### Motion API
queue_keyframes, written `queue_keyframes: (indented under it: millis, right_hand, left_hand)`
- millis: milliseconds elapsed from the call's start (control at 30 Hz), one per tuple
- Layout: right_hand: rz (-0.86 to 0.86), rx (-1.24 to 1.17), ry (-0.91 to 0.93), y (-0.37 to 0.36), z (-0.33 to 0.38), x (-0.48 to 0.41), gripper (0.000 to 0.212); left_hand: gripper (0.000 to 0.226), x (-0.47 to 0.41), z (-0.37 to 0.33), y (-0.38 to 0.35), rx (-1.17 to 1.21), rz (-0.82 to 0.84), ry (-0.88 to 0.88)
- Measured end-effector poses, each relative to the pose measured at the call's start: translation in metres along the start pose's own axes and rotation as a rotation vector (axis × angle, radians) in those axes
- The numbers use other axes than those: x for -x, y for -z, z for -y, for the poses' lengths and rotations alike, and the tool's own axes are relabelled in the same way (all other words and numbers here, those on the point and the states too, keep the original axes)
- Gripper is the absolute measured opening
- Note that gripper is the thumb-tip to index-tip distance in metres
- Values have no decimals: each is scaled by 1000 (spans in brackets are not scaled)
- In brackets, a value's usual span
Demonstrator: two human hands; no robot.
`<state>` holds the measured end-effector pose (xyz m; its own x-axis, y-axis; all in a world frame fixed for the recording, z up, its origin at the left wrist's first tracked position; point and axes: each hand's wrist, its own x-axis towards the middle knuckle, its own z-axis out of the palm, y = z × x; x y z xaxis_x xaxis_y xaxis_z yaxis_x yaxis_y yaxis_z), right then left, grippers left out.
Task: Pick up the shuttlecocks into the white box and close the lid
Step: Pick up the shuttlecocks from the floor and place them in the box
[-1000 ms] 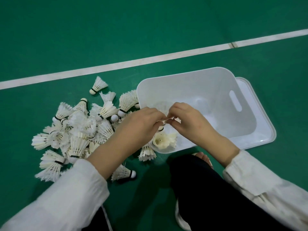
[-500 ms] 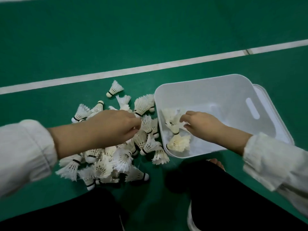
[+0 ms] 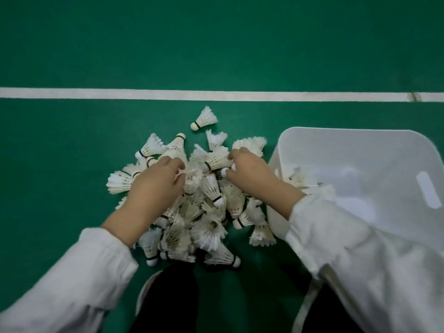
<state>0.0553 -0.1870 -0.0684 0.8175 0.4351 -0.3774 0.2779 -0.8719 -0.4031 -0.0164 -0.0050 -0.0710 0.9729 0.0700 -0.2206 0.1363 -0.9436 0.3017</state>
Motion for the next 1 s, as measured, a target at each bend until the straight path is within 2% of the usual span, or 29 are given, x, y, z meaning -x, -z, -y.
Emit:
queue_keyframes:
  millis: [67, 133, 233, 367, 433, 533, 600, 700, 800, 900, 1000]
  right_hand:
    - [-33, -63, -120, -17, 1, -16, 41]
    - [-69, -79, -191, -29, 1, -25, 46]
    - [-72, -169, -192, -42, -2, -33, 51]
    - [-19, -672, -249, -43, 3, -35, 53]
    - [2, -803, -278, -43, 8, -31, 54]
    - [-8, -680, -210, -44, 17, -21, 25]
    - [-54, -629, -194, -44, 21, -15, 17]
    - [-114, -654, -194, -35, 25, -2, 13]
    - [-157, -502, -91, -33, 24, 11, 8]
    - [-161, -302, -14, -38, 19, 16, 12]
    - [-165, -217, -5, -42, 13, 15, 14]
  left_hand:
    - [34, -1, 5, -6, 18, 2, 24]
    - [39, -5, 7, -13, 19, 32, -43]
    - [38, -10, 7, -28, 32, 93, -167]
    - [35, -7, 14, -45, -41, 150, -218]
    - [37, -2, 19, -48, -14, 167, -220]
    - [21, 8, 26, -47, 31, 137, -237]
    - [14, 16, 28, -40, 101, 109, -215]
    - [12, 26, 24, -23, 267, 63, -166]
    - [17, 35, 25, -6, 340, 6, -67]
    - [31, 28, 33, 1, 303, -33, 22]
    - [32, 10, 35, -6, 121, 46, 16]
